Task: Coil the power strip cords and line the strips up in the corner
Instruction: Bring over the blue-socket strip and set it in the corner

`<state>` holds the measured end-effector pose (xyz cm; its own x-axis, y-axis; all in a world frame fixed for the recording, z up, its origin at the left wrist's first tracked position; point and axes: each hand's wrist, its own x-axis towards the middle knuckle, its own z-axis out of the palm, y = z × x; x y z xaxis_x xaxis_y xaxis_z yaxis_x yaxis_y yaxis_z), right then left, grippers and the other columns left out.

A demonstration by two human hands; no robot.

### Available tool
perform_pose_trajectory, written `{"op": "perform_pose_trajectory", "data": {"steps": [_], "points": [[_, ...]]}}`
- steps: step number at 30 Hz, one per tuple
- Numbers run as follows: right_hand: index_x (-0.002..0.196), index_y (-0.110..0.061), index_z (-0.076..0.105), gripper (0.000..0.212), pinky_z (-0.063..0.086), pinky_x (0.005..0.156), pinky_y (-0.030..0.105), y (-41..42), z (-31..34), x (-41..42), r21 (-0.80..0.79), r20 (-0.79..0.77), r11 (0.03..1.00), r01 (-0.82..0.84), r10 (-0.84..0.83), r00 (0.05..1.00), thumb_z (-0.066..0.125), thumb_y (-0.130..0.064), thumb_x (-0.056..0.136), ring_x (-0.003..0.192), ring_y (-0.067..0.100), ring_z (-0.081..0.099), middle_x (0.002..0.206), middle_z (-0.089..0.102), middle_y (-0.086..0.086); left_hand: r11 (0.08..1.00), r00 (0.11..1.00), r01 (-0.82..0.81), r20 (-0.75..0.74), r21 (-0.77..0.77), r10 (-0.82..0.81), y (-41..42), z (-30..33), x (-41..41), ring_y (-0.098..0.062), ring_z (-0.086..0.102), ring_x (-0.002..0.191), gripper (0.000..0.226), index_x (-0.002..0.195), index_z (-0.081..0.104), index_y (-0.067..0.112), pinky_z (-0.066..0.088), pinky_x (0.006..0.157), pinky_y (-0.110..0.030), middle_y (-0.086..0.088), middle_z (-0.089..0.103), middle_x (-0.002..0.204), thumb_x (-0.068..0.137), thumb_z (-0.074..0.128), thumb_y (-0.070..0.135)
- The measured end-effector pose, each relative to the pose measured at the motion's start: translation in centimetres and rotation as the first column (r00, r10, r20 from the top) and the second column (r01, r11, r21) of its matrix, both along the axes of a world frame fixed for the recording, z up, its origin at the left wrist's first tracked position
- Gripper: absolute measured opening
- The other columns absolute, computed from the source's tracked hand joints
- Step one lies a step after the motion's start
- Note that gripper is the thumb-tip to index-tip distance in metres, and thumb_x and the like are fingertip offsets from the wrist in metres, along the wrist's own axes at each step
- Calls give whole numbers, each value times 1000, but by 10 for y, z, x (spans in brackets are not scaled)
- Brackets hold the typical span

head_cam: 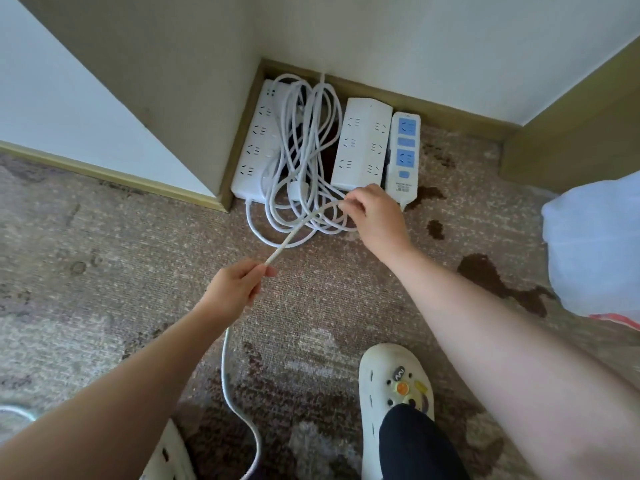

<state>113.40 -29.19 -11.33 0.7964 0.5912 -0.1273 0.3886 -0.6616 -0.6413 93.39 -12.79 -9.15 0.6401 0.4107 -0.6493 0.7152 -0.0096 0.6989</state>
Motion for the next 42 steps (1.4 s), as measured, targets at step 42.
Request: {"op": "perform_pose_trajectory", "data": {"steps": [42], "points": [[87, -11, 49, 36, 55, 86, 44, 34, 32, 13, 411, -784, 803, 430, 70, 617, 29, -33, 108, 64, 19, 59, 64, 48, -4, 864, 899, 431, -38, 262, -437, -10, -7, 39, -9, 51, 55, 28, 103, 64, 22, 43, 56, -26, 5, 57, 66, 102, 38, 32]]}}
